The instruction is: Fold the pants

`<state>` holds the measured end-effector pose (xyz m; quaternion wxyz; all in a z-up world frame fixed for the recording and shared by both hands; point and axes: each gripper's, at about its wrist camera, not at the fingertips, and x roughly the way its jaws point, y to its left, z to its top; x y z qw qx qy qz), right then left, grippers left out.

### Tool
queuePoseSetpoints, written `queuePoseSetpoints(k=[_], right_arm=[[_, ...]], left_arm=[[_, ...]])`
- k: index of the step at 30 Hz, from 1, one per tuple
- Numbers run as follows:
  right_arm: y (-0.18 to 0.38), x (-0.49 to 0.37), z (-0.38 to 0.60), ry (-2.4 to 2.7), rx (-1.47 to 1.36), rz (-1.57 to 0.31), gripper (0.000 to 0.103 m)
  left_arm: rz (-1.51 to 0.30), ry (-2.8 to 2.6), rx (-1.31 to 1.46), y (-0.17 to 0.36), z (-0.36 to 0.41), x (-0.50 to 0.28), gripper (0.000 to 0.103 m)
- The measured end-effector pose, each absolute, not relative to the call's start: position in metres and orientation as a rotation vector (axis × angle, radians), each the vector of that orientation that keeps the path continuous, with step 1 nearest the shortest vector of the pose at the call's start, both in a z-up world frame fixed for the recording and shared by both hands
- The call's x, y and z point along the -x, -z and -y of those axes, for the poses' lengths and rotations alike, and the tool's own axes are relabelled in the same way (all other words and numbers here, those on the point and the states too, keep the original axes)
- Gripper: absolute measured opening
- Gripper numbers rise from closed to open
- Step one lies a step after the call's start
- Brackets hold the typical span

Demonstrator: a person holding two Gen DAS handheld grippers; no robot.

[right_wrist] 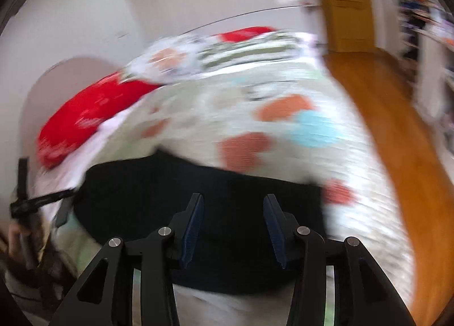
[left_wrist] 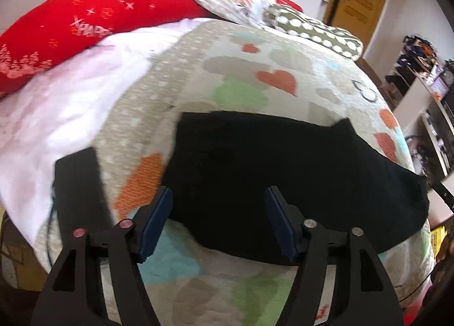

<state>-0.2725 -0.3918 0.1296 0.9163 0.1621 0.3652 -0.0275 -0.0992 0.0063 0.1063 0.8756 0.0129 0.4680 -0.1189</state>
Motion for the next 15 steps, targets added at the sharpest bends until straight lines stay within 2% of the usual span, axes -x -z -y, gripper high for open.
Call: queuePoseSetpoints(k=[9, 15], right_arm=[[-0.09, 0.133, 0.274, -0.201, -0.165, -0.841, 0.046], [-0.056, 0.086, 0.262, -0.173, -0.155, -0.922, 0.044]], left_arm=[[-1.028, 0.252, 0.022, -0.075, -0.007, 0.082, 0.071], [-1.008, 0.242, -0.021, -0.065, 0.005, 0.073, 0.071]])
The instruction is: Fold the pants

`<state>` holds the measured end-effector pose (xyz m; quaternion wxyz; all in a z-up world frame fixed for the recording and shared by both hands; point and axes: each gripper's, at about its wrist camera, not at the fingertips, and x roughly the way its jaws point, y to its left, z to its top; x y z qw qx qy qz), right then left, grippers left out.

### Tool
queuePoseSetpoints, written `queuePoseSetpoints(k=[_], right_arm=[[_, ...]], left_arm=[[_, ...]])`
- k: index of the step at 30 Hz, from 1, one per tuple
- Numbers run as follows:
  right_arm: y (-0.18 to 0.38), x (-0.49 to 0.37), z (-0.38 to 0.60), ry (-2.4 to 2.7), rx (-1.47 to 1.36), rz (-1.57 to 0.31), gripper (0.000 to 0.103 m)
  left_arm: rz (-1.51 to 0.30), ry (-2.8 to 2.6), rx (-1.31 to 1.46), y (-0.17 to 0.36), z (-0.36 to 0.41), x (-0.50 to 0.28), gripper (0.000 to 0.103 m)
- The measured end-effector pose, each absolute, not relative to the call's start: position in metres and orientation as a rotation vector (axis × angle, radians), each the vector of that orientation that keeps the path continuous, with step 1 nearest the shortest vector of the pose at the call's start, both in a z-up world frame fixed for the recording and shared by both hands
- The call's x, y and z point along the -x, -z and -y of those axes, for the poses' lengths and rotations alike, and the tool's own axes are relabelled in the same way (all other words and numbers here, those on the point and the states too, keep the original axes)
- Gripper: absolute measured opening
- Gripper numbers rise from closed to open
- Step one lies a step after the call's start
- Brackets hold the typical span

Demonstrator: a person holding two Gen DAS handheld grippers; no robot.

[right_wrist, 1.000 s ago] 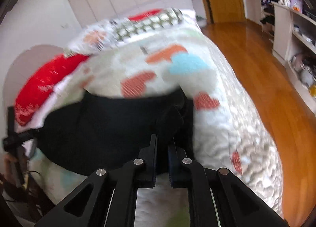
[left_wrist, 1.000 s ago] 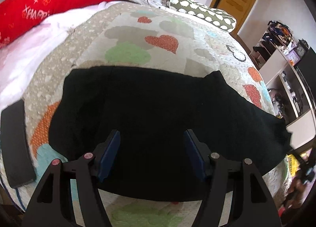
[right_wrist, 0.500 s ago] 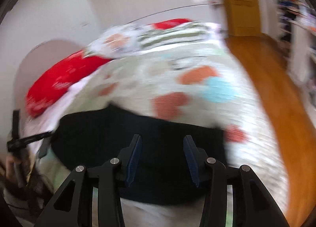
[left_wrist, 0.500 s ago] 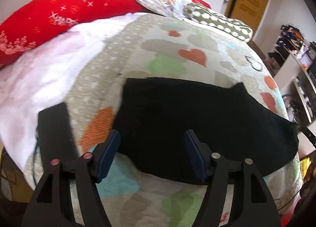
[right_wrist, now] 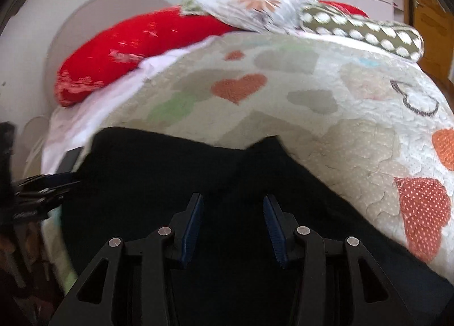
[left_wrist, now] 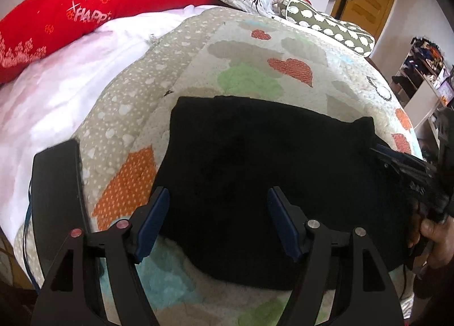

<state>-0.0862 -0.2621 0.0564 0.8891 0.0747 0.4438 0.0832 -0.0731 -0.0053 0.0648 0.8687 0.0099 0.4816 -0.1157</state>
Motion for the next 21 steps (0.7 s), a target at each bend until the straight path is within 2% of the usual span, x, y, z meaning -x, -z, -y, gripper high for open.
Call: queuePoseSetpoints(k=[5, 15, 17, 21], right_arm=[[-0.049, 0.071, 0.287, -0.161, -0.281, -0.929, 0.041], [-0.073, 0.089, 0.271, -0.133, -0.169, -0.917, 0.045], [-0.079, 0.098, 0.269, -0.135, -0.155, -0.91, 0.053], [-0.083, 0.117, 0.258, -0.154, -0.116, -0.919, 0.055]], left_arm=[[-1.004, 0.224, -0.019, -0.058, 0.006, 0.062, 0.074], [-1.009, 0.223, -0.02, -0.065, 0.006, 0.069, 0.074], [-1.02, 0.241, -0.006, -0.07, 0.005, 0.074, 0.074], [-1.061, 0.316, 0.034, -0.083, 0.004, 0.087, 0.074]])
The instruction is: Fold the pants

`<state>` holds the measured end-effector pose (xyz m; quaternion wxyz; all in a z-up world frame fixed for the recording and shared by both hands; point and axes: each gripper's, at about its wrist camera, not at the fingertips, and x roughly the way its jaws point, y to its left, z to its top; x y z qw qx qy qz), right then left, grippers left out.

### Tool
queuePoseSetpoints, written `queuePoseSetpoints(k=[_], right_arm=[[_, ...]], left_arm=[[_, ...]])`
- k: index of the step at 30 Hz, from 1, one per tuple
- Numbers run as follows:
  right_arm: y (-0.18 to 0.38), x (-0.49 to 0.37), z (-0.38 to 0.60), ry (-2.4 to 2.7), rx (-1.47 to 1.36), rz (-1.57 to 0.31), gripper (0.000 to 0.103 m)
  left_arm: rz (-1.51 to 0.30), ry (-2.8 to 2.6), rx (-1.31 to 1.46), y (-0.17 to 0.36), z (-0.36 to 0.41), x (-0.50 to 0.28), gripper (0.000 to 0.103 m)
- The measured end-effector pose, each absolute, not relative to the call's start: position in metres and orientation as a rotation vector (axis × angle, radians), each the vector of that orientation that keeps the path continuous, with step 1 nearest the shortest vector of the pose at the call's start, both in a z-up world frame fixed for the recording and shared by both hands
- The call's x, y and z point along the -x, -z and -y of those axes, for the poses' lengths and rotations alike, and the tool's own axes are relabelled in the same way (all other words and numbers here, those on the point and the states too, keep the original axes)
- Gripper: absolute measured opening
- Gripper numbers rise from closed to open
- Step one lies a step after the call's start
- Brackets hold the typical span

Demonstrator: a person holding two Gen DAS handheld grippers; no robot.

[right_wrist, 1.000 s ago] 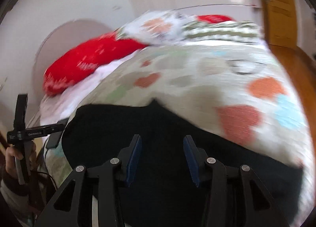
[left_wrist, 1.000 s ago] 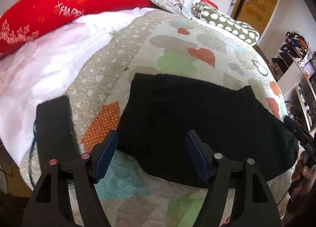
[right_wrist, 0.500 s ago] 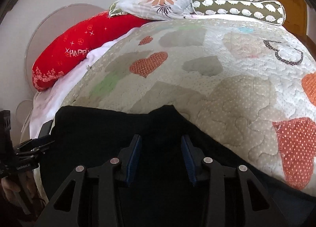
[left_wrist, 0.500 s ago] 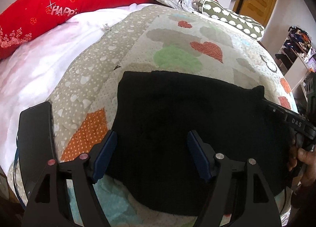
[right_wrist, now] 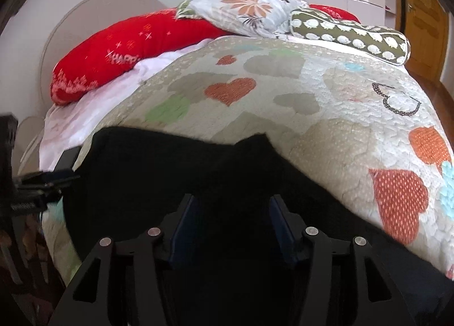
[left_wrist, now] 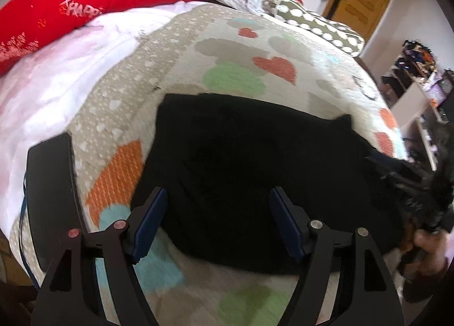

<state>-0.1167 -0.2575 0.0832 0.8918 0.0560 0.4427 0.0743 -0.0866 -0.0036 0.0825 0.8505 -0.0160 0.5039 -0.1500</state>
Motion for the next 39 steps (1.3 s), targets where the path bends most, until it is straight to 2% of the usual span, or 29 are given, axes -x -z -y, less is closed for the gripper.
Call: queuePoseSetpoints(k=[7, 18, 36, 39], right_arm=[[-0.077, 0.146, 0.246, -0.171, -0.086, -0.94, 0.056], [-0.068, 0.199, 0.277, -0.074, -0.047, -0.963, 0.058], [-0.077, 0.256, 0.333, 0.045, -0.074, -0.95, 0.06], [-0.082, 0.272, 0.343, 0.084, -0.088, -0.934, 0.065]], left_arm=[[-1.079, 0.394, 0.056, -0.108, 0.002, 0.112, 0.076], [-1.004, 0.37, -0.019, -0.065, 0.038, 0.114, 0.077], [-0.942, 0.486, -0.095, -0.086, 0.108, 0.132, 0.077], [-0.938, 0.524, -0.102, -0.089, 0.123, 0.134, 0.078]])
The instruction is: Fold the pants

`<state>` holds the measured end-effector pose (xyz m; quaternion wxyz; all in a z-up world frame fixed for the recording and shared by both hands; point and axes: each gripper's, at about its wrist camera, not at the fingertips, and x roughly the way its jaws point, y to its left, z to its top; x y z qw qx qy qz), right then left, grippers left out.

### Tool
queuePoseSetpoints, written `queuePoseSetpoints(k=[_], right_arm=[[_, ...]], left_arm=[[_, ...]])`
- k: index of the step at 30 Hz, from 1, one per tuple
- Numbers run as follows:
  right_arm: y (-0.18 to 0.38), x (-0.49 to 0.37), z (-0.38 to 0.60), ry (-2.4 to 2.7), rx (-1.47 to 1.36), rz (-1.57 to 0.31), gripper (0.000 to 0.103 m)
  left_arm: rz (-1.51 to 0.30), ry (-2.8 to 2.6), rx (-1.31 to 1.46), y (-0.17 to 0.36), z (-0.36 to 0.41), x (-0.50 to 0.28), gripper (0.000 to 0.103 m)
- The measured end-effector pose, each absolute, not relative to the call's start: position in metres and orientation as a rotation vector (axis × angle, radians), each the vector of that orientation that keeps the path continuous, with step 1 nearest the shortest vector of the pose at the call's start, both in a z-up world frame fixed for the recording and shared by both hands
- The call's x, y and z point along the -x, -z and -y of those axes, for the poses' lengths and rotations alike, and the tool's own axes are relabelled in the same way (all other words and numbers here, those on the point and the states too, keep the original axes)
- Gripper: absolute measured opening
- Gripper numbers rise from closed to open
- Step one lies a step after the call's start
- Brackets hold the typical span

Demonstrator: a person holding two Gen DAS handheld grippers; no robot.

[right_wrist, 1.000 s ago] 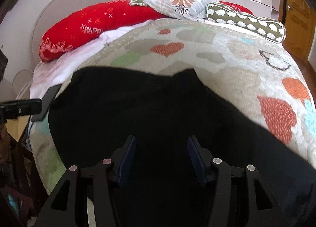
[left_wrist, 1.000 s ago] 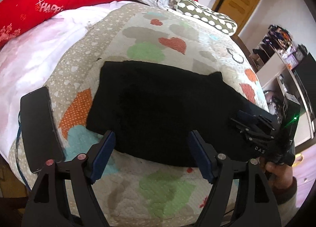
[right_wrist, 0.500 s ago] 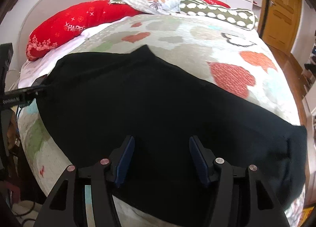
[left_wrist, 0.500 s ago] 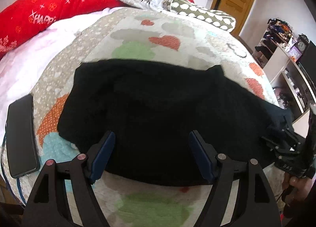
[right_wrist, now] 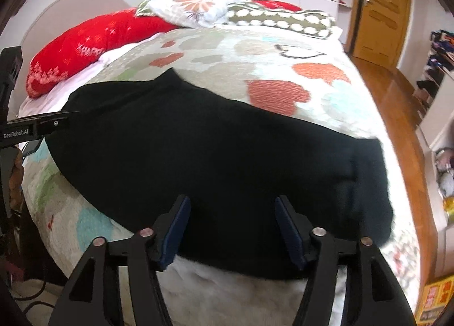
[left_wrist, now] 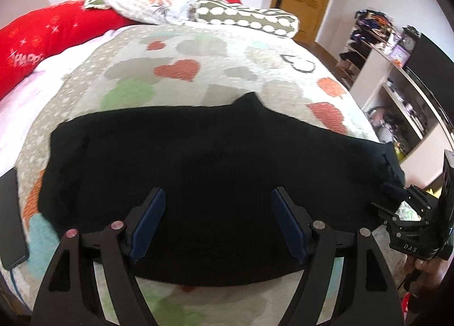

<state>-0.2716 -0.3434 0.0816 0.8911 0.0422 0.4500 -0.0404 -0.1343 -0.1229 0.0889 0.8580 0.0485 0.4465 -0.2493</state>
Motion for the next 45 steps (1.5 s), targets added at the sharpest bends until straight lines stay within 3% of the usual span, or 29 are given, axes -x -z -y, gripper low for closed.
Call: queuePoseSetpoints(k=[20, 37, 39, 41, 44, 45], right_arm=[[-0.085, 0.358, 0.429, 0.157, -0.435, -0.855, 0.069], [-0.059, 0.34, 0.446, 0.097, -0.615, -0.737, 0.072], [-0.056, 0.34, 0.449, 0.111, -0.647, -0.704, 0.065], [-0.052, 0.338, 0.455, 0.134, -0.673, -0.688, 0.034], [-0.051, 0.337, 0.461, 0.117, -0.733, -0.66, 0.023], [-0.054, 0.336, 0.46, 0.113, -0.732, -0.652, 0.021]], left_arm=[[-1.069, 0.987, -0.19, -0.086, 0.295, 0.133, 0.085], [-1.038, 1.284, -0.533, -0.058, 0.421, 0.147, 0.085], [-1.023, 1.307, -0.504, -0.056, 0.423, 0.147, 0.085], [-1.021, 1.317, -0.486, -0.055, 0.426, 0.145, 0.081], [-1.016, 1.339, -0.455, -0.058, 0.425, 0.143, 0.059], [-1.033, 1.357, -0.435, -0.06, 0.425, 0.143, 0.043]])
